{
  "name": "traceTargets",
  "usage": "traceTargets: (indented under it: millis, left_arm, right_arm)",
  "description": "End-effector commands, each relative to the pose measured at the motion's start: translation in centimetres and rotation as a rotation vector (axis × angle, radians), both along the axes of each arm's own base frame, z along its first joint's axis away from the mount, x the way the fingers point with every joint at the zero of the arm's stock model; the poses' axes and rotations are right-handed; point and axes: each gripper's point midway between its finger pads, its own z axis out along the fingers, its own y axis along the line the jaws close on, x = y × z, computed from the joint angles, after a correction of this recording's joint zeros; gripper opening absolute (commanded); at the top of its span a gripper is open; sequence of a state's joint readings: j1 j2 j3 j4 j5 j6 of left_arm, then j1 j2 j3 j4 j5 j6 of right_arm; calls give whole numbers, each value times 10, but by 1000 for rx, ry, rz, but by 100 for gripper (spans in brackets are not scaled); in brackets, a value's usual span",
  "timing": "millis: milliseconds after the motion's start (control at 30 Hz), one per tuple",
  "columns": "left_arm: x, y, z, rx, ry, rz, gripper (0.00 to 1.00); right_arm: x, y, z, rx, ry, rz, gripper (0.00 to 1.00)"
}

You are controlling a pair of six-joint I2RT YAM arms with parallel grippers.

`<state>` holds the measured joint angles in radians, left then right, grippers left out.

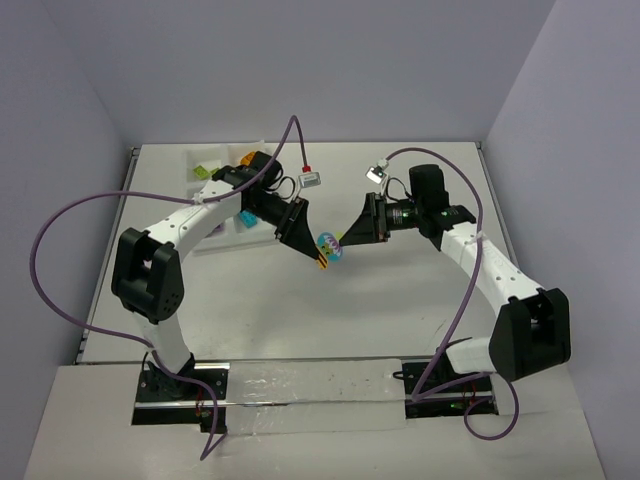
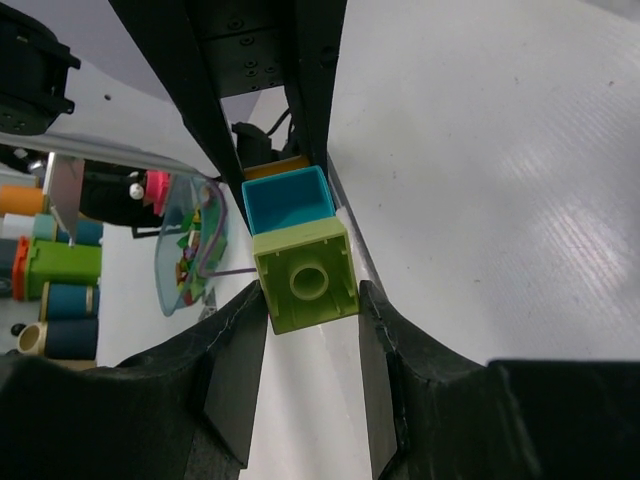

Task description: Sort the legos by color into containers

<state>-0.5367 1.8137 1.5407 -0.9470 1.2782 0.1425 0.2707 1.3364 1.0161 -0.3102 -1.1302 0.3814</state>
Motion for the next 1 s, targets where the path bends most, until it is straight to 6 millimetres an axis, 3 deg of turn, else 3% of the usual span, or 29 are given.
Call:
traceTargets:
  millis: [0, 133, 300, 433, 567, 667, 867, 967]
  left_arm:
    - [-3, 0, 28, -98, -111, -18, 0]
    - [-4, 6, 27, -96, -115, 9, 0]
    - [-1, 10, 26, -92, -116, 26, 0]
    - [5, 10, 25, -74, -118, 50, 0]
    - [12, 12, 33, -75, -138, 73, 0]
    - [17, 13, 35, -67, -143, 98, 0]
    - [28, 14, 29, -39, -147, 136, 0]
    - [26, 14, 29, -25, -111, 149, 0]
  right_arm:
    - [34, -16, 4, -88, -74, -211, 0]
    - [59, -62, 3, -131, -99, -443, 0]
    - [66, -80, -5, -219, -89, -504, 0]
    - [78, -99, -38, -370, 3, -614, 0]
    - [77, -110, -90, -615, 121, -648, 0]
    - [79, -109, -113, -765, 127, -664, 0]
    - [95, -82, -146, -831, 115, -708, 0]
    - [103, -76, -160, -913, 84, -736, 9]
